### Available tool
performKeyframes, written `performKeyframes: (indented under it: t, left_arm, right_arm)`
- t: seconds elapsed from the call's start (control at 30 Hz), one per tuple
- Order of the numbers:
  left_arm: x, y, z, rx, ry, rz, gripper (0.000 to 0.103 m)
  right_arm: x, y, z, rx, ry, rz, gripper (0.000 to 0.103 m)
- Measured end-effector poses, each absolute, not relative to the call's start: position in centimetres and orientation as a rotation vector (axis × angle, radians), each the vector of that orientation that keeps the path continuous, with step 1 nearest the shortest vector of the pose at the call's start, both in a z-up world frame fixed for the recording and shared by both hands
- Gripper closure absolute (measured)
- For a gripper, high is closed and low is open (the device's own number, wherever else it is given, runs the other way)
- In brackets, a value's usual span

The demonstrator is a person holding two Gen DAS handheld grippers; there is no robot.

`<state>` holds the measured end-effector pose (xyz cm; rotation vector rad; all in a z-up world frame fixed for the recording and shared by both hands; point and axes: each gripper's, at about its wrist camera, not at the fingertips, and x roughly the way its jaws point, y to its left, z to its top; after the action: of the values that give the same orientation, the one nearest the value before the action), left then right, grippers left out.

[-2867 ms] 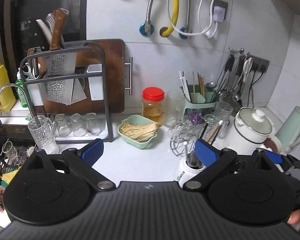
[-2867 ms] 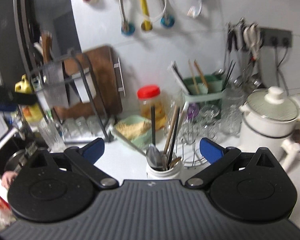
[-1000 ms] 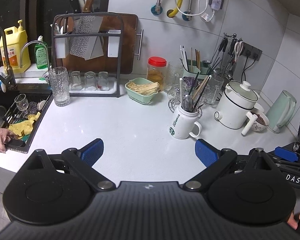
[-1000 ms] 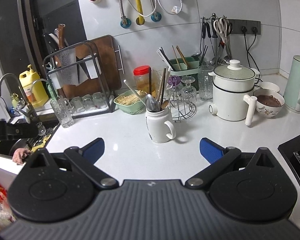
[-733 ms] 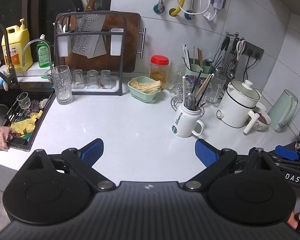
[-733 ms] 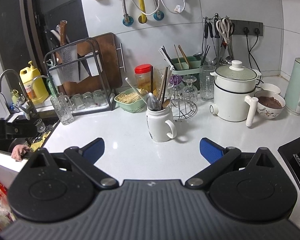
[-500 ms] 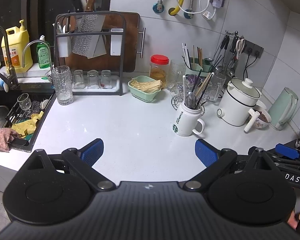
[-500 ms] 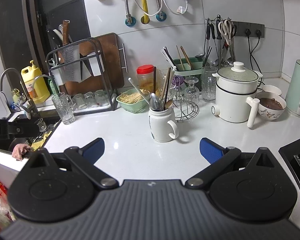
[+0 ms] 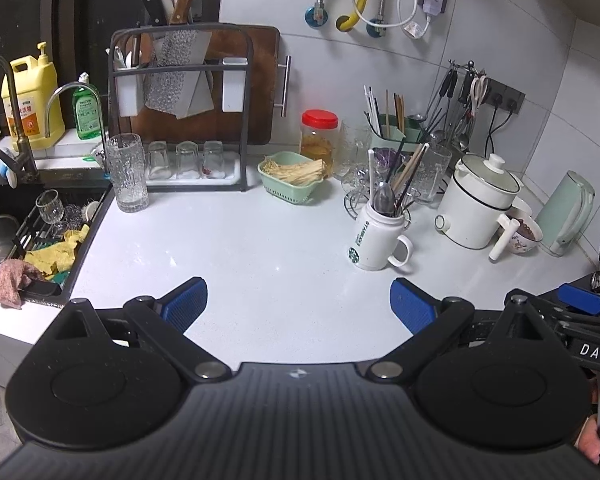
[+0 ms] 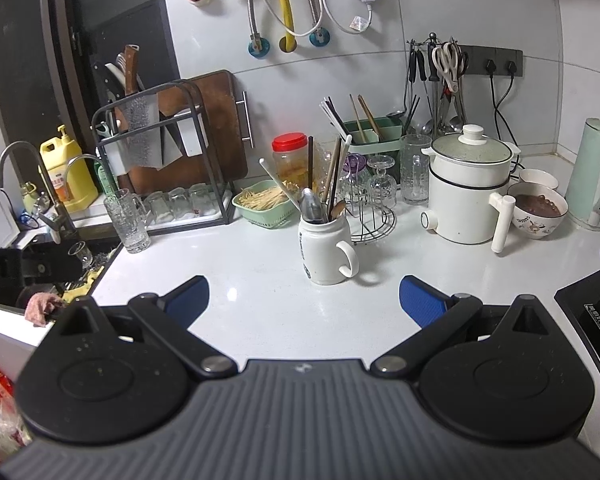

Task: Organize utensils

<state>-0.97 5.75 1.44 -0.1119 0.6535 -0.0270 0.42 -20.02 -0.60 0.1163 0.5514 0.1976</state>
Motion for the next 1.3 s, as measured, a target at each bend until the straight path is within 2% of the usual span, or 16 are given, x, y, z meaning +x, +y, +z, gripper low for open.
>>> performKeyframes:
  t: [1.3]
  left_arm:
    - [-1.6, 7.1, 2.3, -0.113, 0.658, -0.033, 0.003]
  right_arm:
    - [-0.2, -19.0, -0.4, 0.124, 0.547, 0.186, 0.000]
